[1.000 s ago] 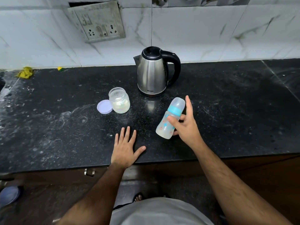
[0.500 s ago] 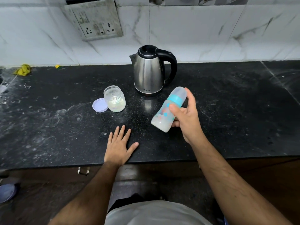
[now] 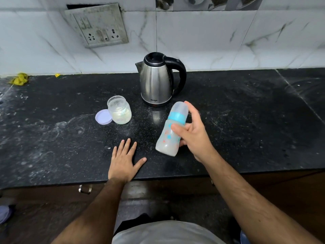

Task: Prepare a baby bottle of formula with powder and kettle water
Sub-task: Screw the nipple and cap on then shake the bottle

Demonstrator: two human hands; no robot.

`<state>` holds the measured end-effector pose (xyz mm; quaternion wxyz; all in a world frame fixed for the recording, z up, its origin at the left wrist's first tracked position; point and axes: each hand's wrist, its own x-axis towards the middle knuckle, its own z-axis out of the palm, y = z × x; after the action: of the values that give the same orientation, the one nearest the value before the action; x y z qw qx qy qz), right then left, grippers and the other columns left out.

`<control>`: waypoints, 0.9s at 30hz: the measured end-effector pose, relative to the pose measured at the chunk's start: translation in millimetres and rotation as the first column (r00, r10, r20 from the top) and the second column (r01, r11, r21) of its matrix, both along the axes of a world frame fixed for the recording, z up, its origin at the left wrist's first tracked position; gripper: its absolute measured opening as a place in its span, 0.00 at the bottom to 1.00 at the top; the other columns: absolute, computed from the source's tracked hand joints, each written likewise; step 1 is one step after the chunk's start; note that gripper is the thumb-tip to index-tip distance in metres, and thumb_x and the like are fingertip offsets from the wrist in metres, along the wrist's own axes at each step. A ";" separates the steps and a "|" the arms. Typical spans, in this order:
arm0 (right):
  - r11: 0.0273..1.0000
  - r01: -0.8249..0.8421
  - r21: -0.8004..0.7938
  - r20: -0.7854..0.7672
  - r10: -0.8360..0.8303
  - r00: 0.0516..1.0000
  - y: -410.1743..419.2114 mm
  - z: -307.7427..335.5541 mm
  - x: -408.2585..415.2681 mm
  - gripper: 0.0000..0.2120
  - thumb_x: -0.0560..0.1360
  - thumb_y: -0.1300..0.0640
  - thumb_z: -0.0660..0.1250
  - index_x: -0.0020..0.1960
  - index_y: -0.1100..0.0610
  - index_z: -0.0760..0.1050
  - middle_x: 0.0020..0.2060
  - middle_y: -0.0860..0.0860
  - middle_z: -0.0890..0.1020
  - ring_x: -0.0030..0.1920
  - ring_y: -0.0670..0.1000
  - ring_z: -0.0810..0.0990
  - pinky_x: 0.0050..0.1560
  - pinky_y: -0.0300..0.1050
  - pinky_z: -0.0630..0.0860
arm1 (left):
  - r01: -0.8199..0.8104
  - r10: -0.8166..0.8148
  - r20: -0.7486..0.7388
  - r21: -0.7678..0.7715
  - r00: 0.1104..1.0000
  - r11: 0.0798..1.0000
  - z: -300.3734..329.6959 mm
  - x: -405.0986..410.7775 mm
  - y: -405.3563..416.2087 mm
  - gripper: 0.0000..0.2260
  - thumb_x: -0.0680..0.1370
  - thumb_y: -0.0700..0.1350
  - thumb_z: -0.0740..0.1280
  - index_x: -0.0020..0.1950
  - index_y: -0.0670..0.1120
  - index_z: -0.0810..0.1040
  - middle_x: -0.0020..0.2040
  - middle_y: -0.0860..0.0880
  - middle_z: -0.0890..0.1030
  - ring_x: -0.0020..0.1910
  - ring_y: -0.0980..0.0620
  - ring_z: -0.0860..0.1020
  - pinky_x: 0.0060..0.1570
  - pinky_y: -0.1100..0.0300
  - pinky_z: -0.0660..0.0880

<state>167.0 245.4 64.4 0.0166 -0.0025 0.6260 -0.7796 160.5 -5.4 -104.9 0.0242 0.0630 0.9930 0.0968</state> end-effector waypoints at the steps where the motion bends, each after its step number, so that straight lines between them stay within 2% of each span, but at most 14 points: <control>1: 1.000 -0.010 -0.001 -0.008 0.010 1.000 -0.7 0.0 1.6 0.40 0.74 0.58 0.71 0.78 0.47 0.53 0.43 0.54 0.86 0.42 0.53 0.86 0.32 0.47 0.80 | -0.001 0.001 -0.004 0.003 1.000 1.000 0.4 0.6 0.0 0.40 0.74 0.74 0.43 0.80 0.54 0.56 0.82 0.51 0.52 0.81 0.51 0.44 0.79 0.49 0.43; 6: 0.959 0.237 -0.152 -0.006 -0.241 0.971 0.9 2.9 -7.8 0.35 0.76 0.55 0.69 0.77 0.48 0.54 0.43 0.48 0.86 0.42 0.50 0.86 0.32 0.46 0.80 | -0.008 0.009 -0.023 0.037 1.000 0.999 1.5 0.5 0.7 0.40 0.74 0.74 0.44 0.80 0.53 0.58 0.82 0.51 0.53 0.81 0.51 0.45 0.79 0.49 0.44; 10: 1.000 0.019 -0.024 0.006 -0.019 1.000 -4.6 1.8 -1.6 0.38 0.73 0.56 0.70 0.77 0.46 0.55 0.43 0.51 0.86 0.42 0.51 0.86 0.33 0.48 0.82 | -0.011 0.012 -0.025 0.028 1.000 1.000 -0.3 0.4 -0.5 0.38 0.75 0.73 0.45 0.80 0.54 0.58 0.82 0.51 0.54 0.81 0.52 0.46 0.79 0.49 0.43; 11: 0.999 0.026 -0.027 -0.009 -0.026 1.000 -4.5 2.7 -1.8 0.38 0.73 0.56 0.70 0.77 0.46 0.55 0.43 0.50 0.86 0.42 0.51 0.86 0.33 0.48 0.82 | -0.011 0.012 -0.026 0.027 1.000 1.000 -1.0 0.7 -0.9 0.38 0.75 0.73 0.45 0.80 0.54 0.58 0.82 0.51 0.54 0.81 0.52 0.46 0.79 0.49 0.43; 15: 0.951 0.274 -0.142 0.002 -0.276 0.961 0.4 4.6 -12.6 0.36 0.77 0.56 0.68 0.78 0.48 0.53 0.45 0.49 0.86 0.44 0.51 0.86 0.34 0.47 0.81 | -0.010 0.011 -0.030 0.029 1.000 1.000 -3.1 0.6 -1.4 0.38 0.76 0.73 0.45 0.80 0.54 0.58 0.82 0.51 0.54 0.81 0.52 0.46 0.79 0.49 0.44; 16: 0.954 0.269 -0.131 0.013 -0.269 0.963 -0.2 4.2 -12.9 0.36 0.77 0.55 0.68 0.78 0.48 0.53 0.45 0.49 0.86 0.44 0.52 0.86 0.34 0.48 0.81 | -0.010 0.011 -0.030 0.032 0.999 0.999 -3.1 0.5 -1.5 0.38 0.76 0.73 0.46 0.80 0.54 0.58 0.82 0.51 0.54 0.81 0.52 0.46 0.79 0.49 0.44; 20: 0.999 0.036 -0.003 0.000 -0.036 0.999 -8.4 3.4 -4.3 0.37 0.73 0.55 0.70 0.77 0.46 0.55 0.45 0.50 0.86 0.44 0.51 0.86 0.35 0.48 0.82 | -0.011 0.012 -0.031 0.031 0.999 0.999 -3.3 0.2 -1.5 0.37 0.76 0.73 0.46 0.80 0.54 0.59 0.81 0.51 0.54 0.81 0.51 0.46 0.79 0.48 0.44; 24: 0.959 0.249 -0.137 -0.013 -0.253 0.967 -6.7 6.2 -12.6 0.35 0.76 0.54 0.68 0.77 0.49 0.54 0.44 0.43 0.85 0.44 0.48 0.86 0.34 0.45 0.81 | -0.012 0.013 -0.036 0.038 0.999 0.999 -3.4 0.3 -0.9 0.37 0.76 0.73 0.47 0.80 0.54 0.59 0.81 0.51 0.55 0.81 0.51 0.47 0.79 0.49 0.44; 25: 0.955 0.260 -0.142 -0.005 -0.263 0.965 -7.8 6.9 -13.2 0.35 0.76 0.54 0.68 0.77 0.49 0.54 0.43 0.43 0.86 0.43 0.48 0.86 0.34 0.45 0.81 | -0.012 0.014 -0.037 0.035 0.999 0.999 -3.1 0.3 -1.2 0.37 0.76 0.73 0.47 0.80 0.54 0.59 0.81 0.51 0.55 0.81 0.51 0.47 0.79 0.49 0.44; 27: 0.987 0.142 -0.080 -0.010 -0.143 0.990 -12.2 7.2 -9.8 0.34 0.75 0.55 0.68 0.76 0.48 0.56 0.43 0.44 0.86 0.41 0.47 0.86 0.32 0.43 0.80 | -0.013 0.014 -0.032 0.030 0.999 0.999 -2.6 0.4 -1.0 0.37 0.76 0.73 0.47 0.80 0.54 0.59 0.81 0.51 0.54 0.81 0.51 0.46 0.79 0.49 0.44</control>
<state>157.1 233.3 71.6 -0.0443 0.0354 0.5933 -0.8030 160.9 -6.4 -107.5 0.0065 0.0582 0.9921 0.1108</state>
